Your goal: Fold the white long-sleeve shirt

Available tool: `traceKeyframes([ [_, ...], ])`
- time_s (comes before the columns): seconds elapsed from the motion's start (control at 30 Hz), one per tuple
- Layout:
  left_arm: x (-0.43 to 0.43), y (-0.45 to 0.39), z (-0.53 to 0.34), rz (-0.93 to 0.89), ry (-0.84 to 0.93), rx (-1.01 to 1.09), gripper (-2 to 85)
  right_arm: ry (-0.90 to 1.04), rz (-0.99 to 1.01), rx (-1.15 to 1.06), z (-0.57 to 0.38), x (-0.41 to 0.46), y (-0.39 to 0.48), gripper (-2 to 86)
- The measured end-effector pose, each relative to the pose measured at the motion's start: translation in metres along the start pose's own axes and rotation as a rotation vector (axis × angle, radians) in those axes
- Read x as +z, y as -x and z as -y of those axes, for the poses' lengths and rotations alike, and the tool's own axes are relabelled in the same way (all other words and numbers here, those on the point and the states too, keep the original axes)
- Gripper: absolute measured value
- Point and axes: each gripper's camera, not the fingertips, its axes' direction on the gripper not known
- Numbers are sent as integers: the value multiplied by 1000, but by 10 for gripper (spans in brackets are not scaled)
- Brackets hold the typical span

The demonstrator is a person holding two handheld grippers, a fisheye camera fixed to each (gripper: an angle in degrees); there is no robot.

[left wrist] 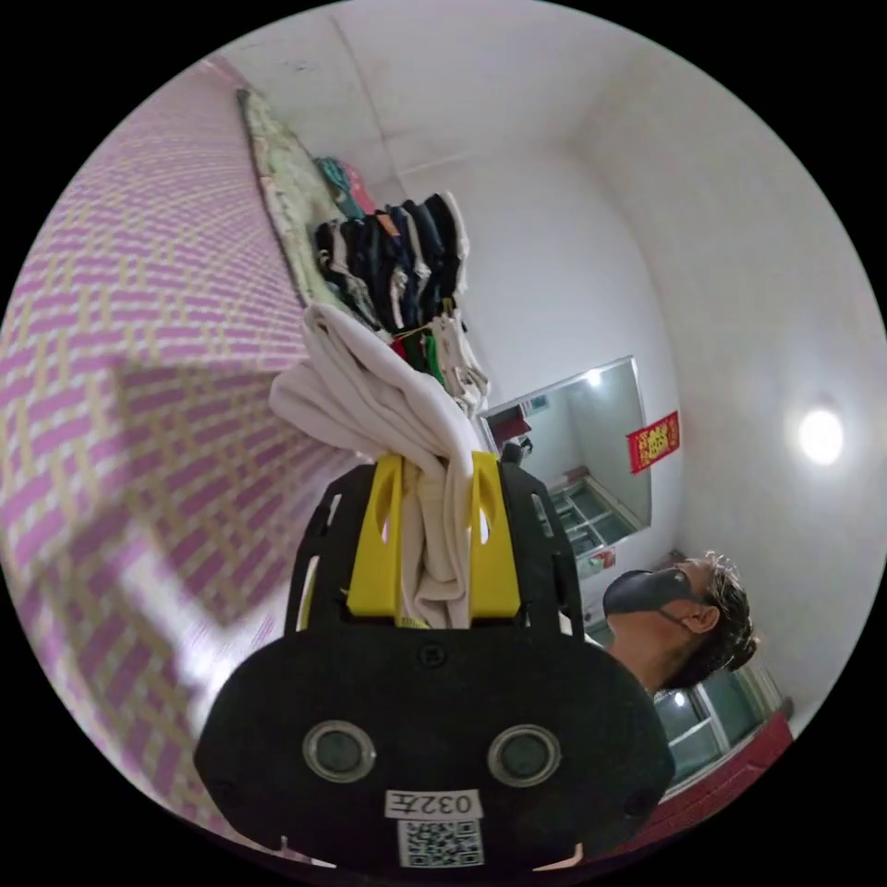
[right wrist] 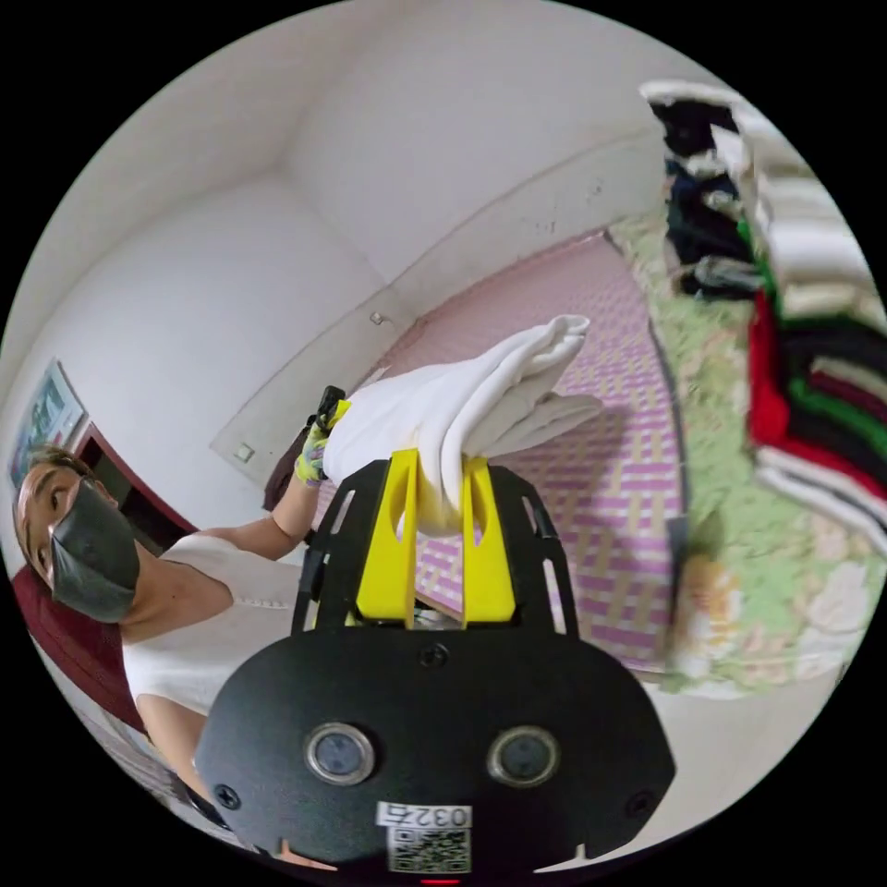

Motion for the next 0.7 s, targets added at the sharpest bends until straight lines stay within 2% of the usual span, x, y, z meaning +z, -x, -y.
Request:
traceKeyframes([
  [0.2, 81, -81, 129, -129, -10, 200, 71, -162, -160, -85, 57, -147, 25, 76],
  [0.27, 113, -101, 171, -175, -9, 210, 73, -214, -208, -89, 75, -194, 26, 77],
  [0.43, 211, -149, 267, -195, 44, 292, 86, -330, -321, -9, 101, -302, -1, 78],
  [0.53, 277, -113, 299, -205, 63, 164, 85, -346, -315, 130, 86, -333, -60, 81],
  [0.67, 369, -9, 298, 4, 137, -61, 81, -279, -380, 485, 33, -318, -196, 85],
  [0.7, 378, 10, 291, -74, 112, -76, 80, -309, -334, 501, 15, -314, -217, 83],
])
